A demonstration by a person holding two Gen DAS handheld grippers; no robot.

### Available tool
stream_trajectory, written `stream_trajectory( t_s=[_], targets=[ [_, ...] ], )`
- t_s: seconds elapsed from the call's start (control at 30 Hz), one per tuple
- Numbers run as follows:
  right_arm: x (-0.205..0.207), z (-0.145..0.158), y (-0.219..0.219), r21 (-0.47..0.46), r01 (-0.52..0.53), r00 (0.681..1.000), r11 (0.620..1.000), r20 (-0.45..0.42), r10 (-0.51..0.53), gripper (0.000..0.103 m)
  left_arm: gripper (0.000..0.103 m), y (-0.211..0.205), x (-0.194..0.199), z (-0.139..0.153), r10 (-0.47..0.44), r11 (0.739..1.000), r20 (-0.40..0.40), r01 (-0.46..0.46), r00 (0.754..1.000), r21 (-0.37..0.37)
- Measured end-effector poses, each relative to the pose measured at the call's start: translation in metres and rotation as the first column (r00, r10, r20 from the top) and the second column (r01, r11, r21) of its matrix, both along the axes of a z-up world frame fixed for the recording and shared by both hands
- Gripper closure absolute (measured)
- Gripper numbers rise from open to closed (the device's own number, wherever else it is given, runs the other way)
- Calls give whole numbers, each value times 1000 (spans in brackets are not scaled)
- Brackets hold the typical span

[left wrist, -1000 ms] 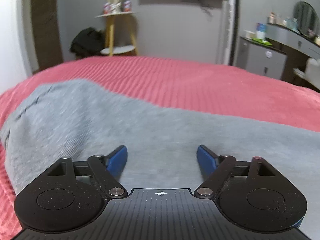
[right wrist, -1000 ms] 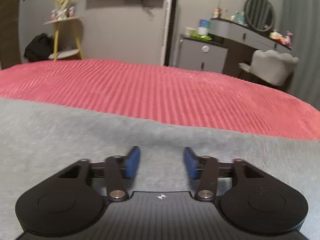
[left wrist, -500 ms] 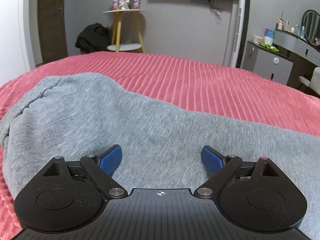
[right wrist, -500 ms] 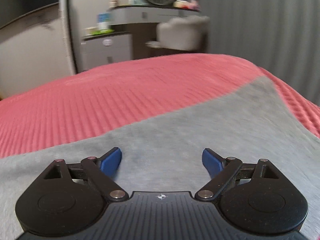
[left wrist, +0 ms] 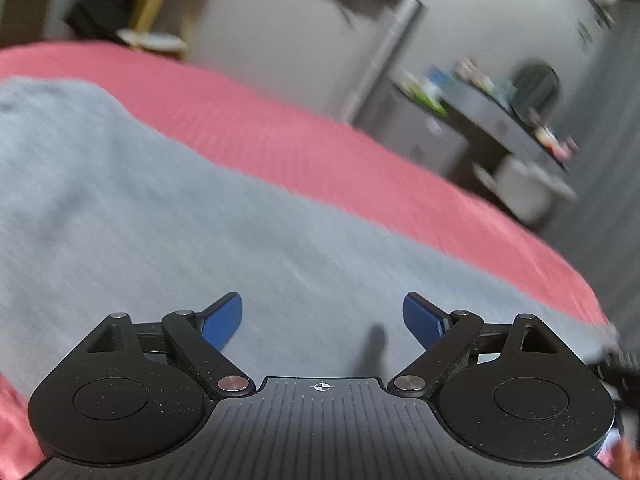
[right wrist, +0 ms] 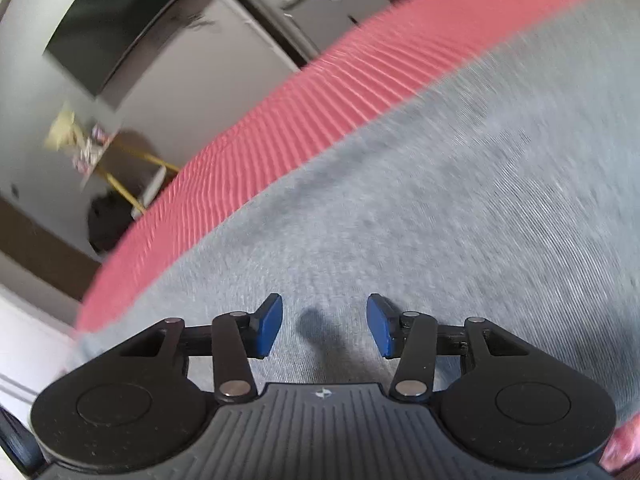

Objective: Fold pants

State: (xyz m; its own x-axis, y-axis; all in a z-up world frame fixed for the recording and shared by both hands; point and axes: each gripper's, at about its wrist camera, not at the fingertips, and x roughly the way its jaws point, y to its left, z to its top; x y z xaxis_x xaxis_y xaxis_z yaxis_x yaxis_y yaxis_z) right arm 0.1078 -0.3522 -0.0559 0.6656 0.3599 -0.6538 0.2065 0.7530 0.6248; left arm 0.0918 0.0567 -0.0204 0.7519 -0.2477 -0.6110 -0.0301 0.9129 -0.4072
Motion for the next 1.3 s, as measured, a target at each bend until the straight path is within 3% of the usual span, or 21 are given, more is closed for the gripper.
stream_trajectory(
  t_s=[0.07,0.13,0.2,0.3,0.37,0.47,0.6,0.77,1.0,1.07,1.13,1.23,1.3],
  targets=[
    [-4,-7,-22,112,53,998,992,-47,-48,65,11,-13,0,-4,-16,993,-28,19,999,117],
    [-14,-3,-37,165,121,991,979,-68,-111,65,11,-21,-2,-7,-9,972,-52,21,999,234],
    [-29,4,-54,92,175,983,980,-74,-168,65,11,-22,-7,-6,15,963,-63,2,998,268],
    [-58,18,-88,-56,258,964,965,-51,-261,65,11,-17,-14,-5,88,960,-99,-58,991,275],
    [-81,22,-118,-47,333,942,942,-29,-335,64,11,-16,-19,-3,127,953,-121,-87,985,289],
    [-120,21,-168,-102,488,869,867,-38,-493,63,11,-19,-22,-1,155,943,-139,-104,978,316],
    [-163,12,-216,-11,624,780,781,-52,-624,63,11,-17,-29,0,193,951,-161,-144,968,273],
    [-179,1,-250,114,690,722,715,-28,-692,57,11,-16,-39,2,226,953,-156,-185,962,239],
    [-156,-22,-271,137,643,764,753,-52,-643,59,11,-22,-43,3,226,949,-154,-182,962,256],
    [-150,-21,-272,99,635,771,766,-24,-636,81,11,-22,-41,2,226,948,-153,-181,962,262],
    [-152,-10,-266,69,619,783,783,30,-622,86,10,-23,-41,1,226,947,-150,-182,962,265],
    [-151,-4,-262,56,605,789,794,94,-607,85,9,-24,-39,-1,226,947,-151,-180,962,267],
    [-144,-5,-262,26,604,793,797,84,-604,80,9,-25,-39,-1,223,945,-151,-176,963,275]
  ],
)
